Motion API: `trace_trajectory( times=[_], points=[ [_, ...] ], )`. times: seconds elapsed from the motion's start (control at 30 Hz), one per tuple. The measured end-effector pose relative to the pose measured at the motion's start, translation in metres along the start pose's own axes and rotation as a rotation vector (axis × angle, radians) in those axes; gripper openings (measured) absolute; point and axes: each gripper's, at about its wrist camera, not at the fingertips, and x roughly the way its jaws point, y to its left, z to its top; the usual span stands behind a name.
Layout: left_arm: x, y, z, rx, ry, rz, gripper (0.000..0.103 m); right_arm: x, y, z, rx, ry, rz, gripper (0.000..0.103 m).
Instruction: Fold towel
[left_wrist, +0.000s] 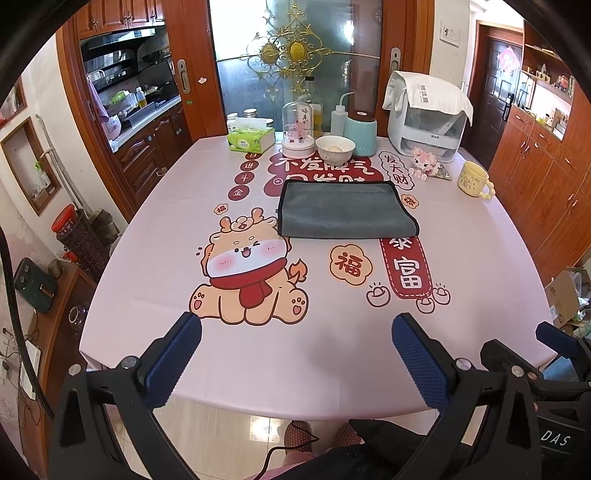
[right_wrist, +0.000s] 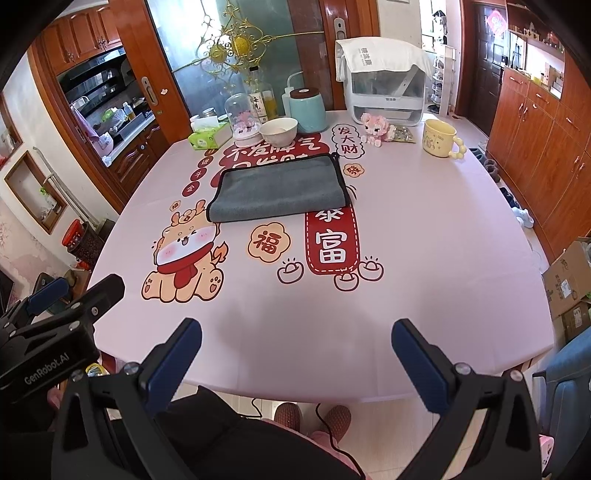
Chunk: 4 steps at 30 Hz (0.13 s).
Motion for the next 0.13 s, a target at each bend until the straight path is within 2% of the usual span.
trace_trajectory(
  times=[0.13],
  points=[
    [0.0004, 0.0, -0.0005, 0.0, 0.001, 0.0, 0.102, -0.0002, 0.0, 0.001, 0.001, 0.001, 0.001, 0.103]
  ],
)
